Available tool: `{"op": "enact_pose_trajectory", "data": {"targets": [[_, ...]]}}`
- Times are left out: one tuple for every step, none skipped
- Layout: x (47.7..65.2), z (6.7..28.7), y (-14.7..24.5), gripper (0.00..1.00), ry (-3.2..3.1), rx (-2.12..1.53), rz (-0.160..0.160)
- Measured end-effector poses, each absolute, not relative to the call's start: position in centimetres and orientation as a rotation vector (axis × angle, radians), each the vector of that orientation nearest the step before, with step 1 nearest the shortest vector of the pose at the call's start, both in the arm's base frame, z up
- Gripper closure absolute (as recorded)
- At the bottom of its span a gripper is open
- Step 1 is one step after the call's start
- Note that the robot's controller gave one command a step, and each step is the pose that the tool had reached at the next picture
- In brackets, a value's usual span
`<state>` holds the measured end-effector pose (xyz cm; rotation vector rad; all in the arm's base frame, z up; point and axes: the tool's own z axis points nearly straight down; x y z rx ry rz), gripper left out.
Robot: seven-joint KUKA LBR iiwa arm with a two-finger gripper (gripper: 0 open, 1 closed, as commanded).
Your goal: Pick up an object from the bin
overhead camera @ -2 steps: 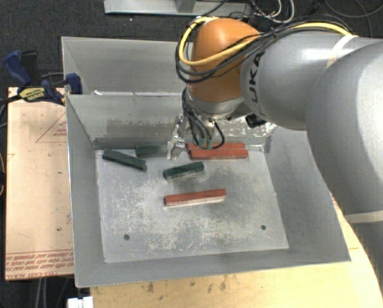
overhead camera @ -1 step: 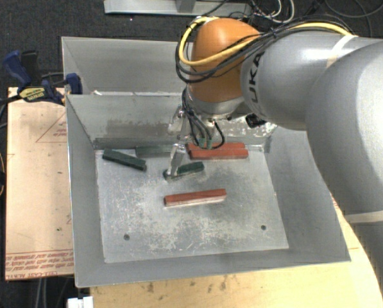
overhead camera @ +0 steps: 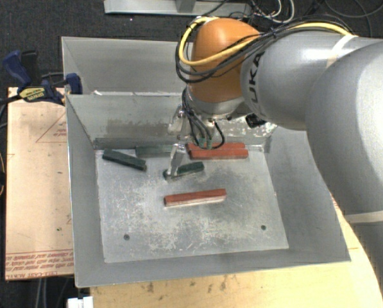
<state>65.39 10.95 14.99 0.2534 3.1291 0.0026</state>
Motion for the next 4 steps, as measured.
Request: {"op": "enact_pose_trajectory", "data": {"targets": [[63.12,8.91,8.31,0.00,3.127,0.255,0.003],[62.97,8.29,8.03,1.00,3.128,0.269,0.002],[62.97,8.29,8.02,1.00,3.128,0.270,0.002],[62.97,8.29,8.01,1.00,3.128,0.270,0.003]]}}
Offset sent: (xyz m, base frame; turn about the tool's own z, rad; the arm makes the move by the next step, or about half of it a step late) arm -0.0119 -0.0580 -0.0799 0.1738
